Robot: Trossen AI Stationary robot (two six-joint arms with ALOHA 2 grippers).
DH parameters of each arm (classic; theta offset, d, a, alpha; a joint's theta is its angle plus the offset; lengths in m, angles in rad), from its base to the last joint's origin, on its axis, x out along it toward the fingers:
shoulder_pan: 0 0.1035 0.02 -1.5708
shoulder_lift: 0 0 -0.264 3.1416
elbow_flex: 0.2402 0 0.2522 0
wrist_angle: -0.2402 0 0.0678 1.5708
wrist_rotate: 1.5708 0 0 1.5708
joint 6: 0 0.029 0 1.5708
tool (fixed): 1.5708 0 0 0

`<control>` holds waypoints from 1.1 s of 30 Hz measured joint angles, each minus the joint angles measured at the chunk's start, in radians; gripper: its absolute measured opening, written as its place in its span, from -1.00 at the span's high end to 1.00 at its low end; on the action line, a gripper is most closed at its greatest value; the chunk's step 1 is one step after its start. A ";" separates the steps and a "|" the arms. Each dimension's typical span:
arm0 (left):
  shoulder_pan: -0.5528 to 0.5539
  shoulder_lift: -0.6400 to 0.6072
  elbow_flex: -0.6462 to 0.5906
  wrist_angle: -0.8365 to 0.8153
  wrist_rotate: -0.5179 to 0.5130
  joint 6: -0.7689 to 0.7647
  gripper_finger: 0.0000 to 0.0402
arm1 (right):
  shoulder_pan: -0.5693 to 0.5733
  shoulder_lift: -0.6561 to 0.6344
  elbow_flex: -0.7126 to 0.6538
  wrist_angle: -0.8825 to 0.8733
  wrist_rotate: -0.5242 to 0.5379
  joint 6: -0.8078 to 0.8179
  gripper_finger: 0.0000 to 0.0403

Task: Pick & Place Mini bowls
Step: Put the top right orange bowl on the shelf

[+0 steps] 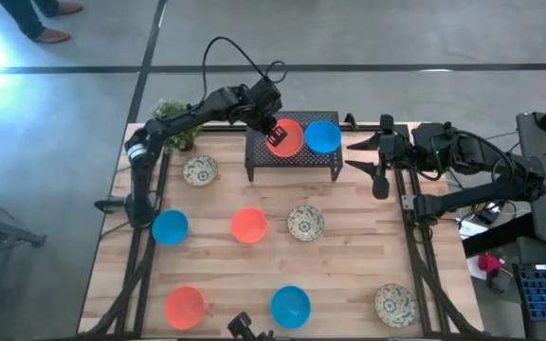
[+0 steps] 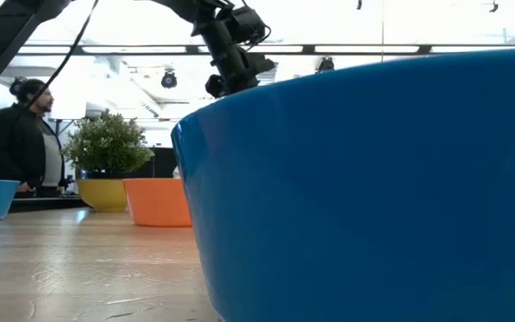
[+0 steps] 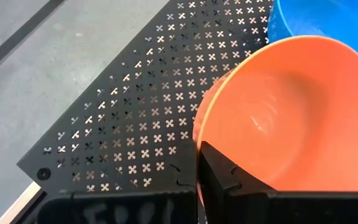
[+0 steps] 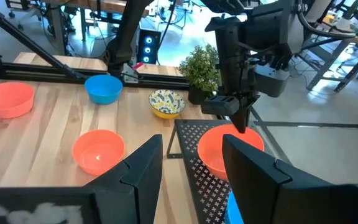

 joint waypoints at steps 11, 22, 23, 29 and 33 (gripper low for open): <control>0.000 0.001 -0.002 0.012 0.001 0.007 1.00 | 0.000 0.000 0.000 -0.001 0.000 0.002 0.20; 0.000 0.001 -0.003 0.010 0.001 -0.018 1.00 | 0.000 0.000 0.000 -0.001 0.000 0.002 0.20; 0.000 0.001 -0.003 0.010 0.001 -0.018 1.00 | 0.000 0.000 0.000 -0.001 0.000 0.002 0.20; 0.000 0.001 -0.004 0.009 0.001 -0.018 1.00 | 0.000 0.000 0.000 -0.001 0.000 -0.001 0.20; 0.000 0.001 -0.004 0.008 0.001 -0.018 0.94 | 0.000 0.000 0.000 -0.001 0.000 -0.001 0.20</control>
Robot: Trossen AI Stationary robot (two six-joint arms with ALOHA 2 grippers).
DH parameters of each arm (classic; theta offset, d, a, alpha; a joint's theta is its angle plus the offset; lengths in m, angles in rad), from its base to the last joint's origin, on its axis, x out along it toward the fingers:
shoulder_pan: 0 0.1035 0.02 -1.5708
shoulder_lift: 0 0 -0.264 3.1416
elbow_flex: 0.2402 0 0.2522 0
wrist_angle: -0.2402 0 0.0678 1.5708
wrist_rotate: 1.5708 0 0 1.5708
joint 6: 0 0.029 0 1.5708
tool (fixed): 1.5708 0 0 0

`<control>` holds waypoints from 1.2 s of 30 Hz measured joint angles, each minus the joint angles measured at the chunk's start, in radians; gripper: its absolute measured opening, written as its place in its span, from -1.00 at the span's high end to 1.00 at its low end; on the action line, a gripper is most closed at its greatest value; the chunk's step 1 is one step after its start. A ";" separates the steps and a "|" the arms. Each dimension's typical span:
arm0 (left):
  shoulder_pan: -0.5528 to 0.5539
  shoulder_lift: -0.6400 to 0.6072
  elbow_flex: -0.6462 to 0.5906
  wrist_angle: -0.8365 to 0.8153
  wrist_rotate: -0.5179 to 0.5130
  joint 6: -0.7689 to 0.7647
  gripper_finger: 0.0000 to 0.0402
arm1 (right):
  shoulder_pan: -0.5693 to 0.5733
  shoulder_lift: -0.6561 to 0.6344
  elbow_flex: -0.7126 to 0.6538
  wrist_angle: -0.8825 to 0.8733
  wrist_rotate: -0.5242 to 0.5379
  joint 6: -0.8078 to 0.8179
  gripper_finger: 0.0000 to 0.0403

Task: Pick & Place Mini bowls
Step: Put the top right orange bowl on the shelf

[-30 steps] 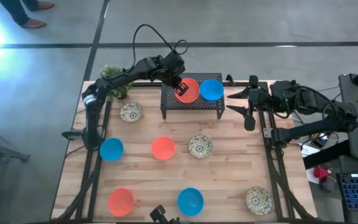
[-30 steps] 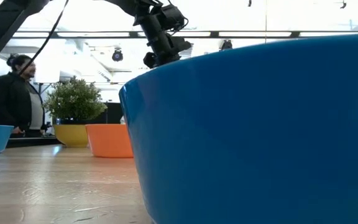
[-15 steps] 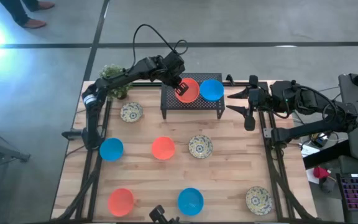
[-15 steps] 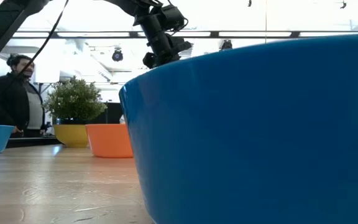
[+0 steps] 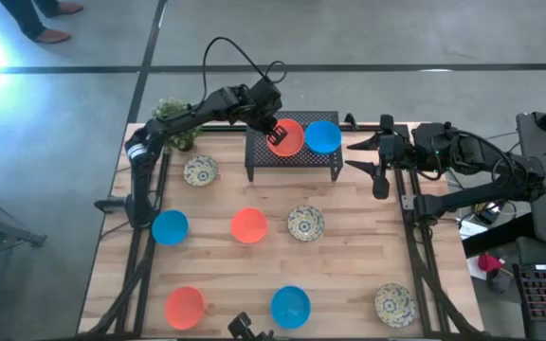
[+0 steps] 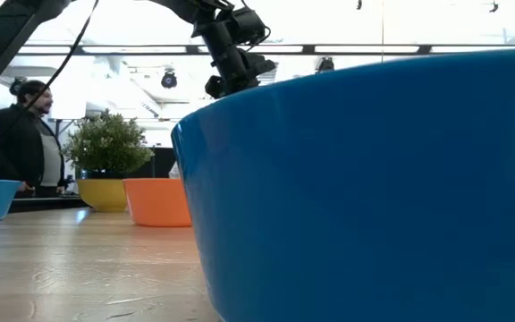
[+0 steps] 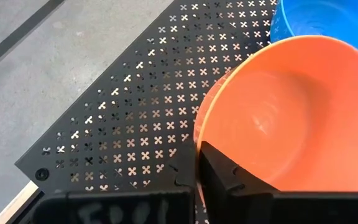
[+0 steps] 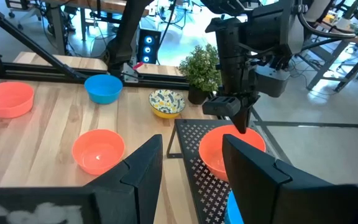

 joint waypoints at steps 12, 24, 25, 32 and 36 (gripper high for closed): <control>0.000 0.000 0.000 0.002 0.000 0.020 0.62 | 0.000 0.000 0.000 0.000 0.000 0.001 0.20; 0.000 -0.041 0.058 -0.082 0.000 0.057 0.61 | 0.000 0.000 0.000 -0.006 0.000 0.005 0.20; 0.000 -0.043 0.058 -0.100 0.000 0.058 0.61 | 0.000 0.000 0.000 -0.007 0.000 0.007 0.20; -0.010 -0.044 0.057 -0.279 0.001 0.077 0.61 | 0.000 0.000 0.000 -0.007 0.000 0.007 0.20; -0.023 -0.044 0.053 -0.309 0.000 0.097 0.65 | 0.000 0.000 0.000 -0.007 0.000 0.007 0.20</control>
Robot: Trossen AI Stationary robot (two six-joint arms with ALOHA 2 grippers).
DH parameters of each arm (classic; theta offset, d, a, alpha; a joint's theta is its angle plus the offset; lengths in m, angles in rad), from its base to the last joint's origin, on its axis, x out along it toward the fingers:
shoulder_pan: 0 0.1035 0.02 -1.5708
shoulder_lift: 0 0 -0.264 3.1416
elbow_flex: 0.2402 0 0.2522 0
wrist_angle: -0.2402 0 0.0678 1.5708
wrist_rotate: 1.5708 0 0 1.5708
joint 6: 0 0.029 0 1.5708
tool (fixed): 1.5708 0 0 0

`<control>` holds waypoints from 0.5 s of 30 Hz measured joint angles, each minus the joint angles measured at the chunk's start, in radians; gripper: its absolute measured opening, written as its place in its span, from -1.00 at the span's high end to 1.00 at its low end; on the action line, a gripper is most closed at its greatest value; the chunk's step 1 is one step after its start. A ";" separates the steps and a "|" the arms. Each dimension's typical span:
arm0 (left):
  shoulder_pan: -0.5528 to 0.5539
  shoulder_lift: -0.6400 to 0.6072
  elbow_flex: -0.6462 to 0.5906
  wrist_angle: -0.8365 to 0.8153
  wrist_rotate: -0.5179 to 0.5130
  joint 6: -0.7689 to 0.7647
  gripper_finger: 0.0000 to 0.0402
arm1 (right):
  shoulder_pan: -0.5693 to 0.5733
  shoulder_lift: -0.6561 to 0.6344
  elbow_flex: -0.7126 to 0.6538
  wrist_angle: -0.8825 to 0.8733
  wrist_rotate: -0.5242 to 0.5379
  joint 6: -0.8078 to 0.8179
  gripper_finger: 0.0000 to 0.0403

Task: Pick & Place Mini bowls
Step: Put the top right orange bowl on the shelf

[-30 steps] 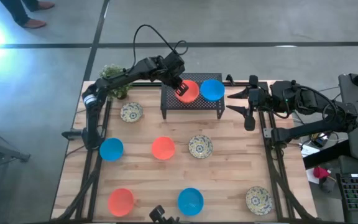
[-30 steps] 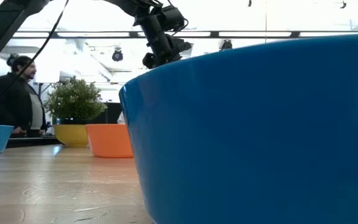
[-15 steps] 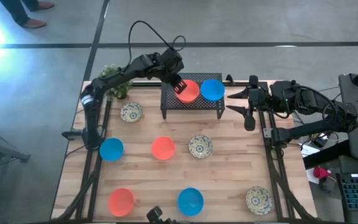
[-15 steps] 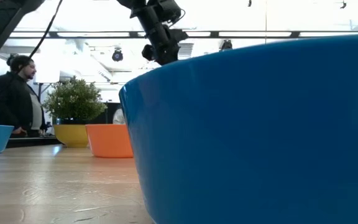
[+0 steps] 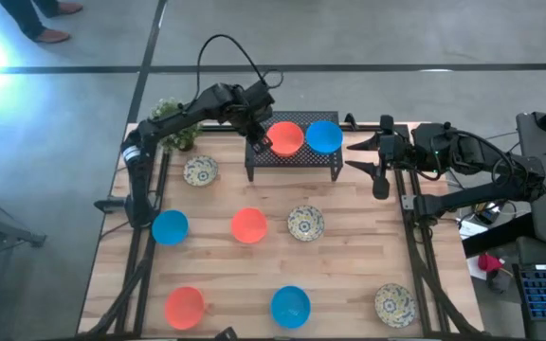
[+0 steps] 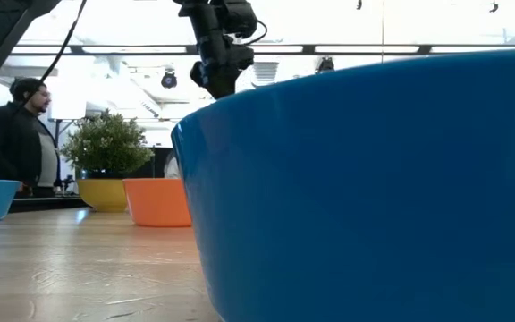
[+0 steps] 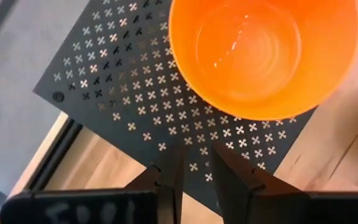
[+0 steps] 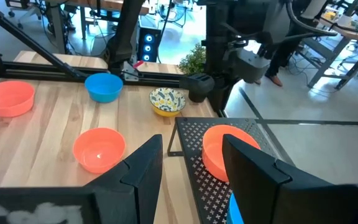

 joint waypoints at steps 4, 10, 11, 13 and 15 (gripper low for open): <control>-0.011 -0.001 -0.034 -0.001 0.004 0.019 0.82 | 0.000 0.000 0.000 0.000 0.000 -0.001 0.20; -0.011 -0.001 -0.112 0.018 0.008 0.019 0.98 | 0.000 0.000 0.000 0.000 0.000 -0.004 0.20; -0.012 -0.001 -0.125 0.039 0.013 0.023 0.98 | 0.000 0.000 0.000 0.000 0.000 -0.004 0.20; -0.014 -0.001 -0.148 0.074 0.037 0.040 0.99 | 0.000 0.000 0.000 -0.001 0.000 -0.004 0.20; -0.015 -0.001 -0.164 0.108 0.041 0.049 1.00 | 0.000 0.000 0.000 -0.001 0.000 -0.004 0.20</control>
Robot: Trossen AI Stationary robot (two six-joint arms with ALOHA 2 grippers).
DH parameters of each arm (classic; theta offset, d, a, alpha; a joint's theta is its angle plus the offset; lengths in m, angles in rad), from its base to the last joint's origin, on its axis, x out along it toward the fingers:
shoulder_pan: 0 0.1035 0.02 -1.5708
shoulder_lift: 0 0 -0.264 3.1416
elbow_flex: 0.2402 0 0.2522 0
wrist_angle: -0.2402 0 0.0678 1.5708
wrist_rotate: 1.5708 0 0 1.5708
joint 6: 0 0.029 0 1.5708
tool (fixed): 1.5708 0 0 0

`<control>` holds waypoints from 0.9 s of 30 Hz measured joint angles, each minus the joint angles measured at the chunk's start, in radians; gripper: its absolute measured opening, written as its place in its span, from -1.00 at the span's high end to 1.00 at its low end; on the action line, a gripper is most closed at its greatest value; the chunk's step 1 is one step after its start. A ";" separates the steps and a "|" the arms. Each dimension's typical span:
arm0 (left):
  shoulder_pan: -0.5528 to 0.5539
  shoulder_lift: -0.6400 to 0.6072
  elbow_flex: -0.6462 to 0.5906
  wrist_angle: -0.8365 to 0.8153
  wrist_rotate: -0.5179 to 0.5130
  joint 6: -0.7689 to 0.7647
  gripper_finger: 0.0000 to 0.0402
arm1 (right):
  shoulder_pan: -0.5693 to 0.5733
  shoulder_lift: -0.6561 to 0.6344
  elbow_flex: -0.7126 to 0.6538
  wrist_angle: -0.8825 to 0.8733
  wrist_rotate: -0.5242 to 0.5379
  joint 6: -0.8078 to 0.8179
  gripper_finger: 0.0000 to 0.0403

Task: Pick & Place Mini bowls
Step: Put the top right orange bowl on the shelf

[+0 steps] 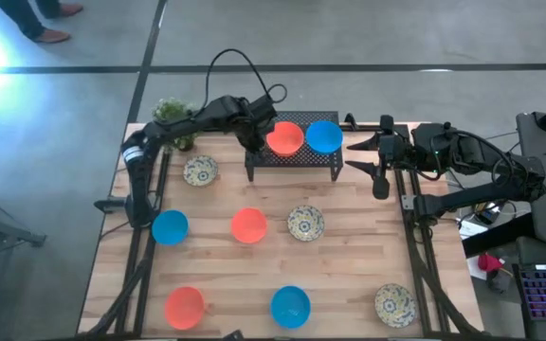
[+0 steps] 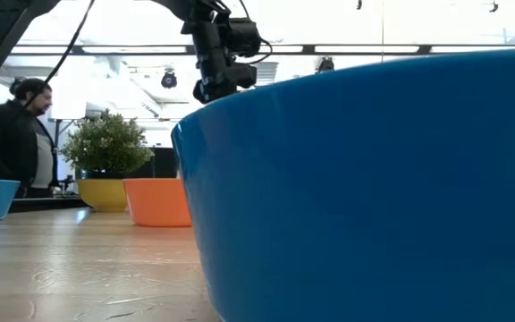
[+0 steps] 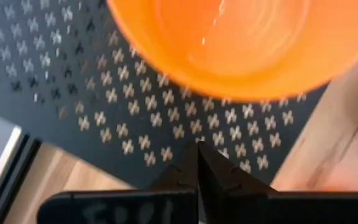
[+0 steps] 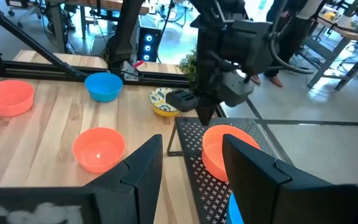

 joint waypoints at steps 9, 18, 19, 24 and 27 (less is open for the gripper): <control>0.000 0.000 -0.011 0.087 0.001 0.012 1.00 | 0.000 0.000 0.000 0.000 0.000 0.000 0.20; 0.001 0.000 -0.035 0.170 0.015 0.013 1.00 | 0.000 0.000 0.000 0.000 0.000 0.002 0.20; 0.001 0.000 -0.035 0.172 0.015 0.013 1.00 | 0.000 0.000 0.000 0.000 0.000 0.004 0.20; 0.001 0.000 -0.035 0.201 0.015 0.013 1.00 | 0.000 0.000 0.000 0.000 0.000 0.004 0.20; 0.001 0.000 -0.035 0.223 0.023 0.013 1.00 | 0.000 0.000 0.000 0.000 0.000 0.004 0.20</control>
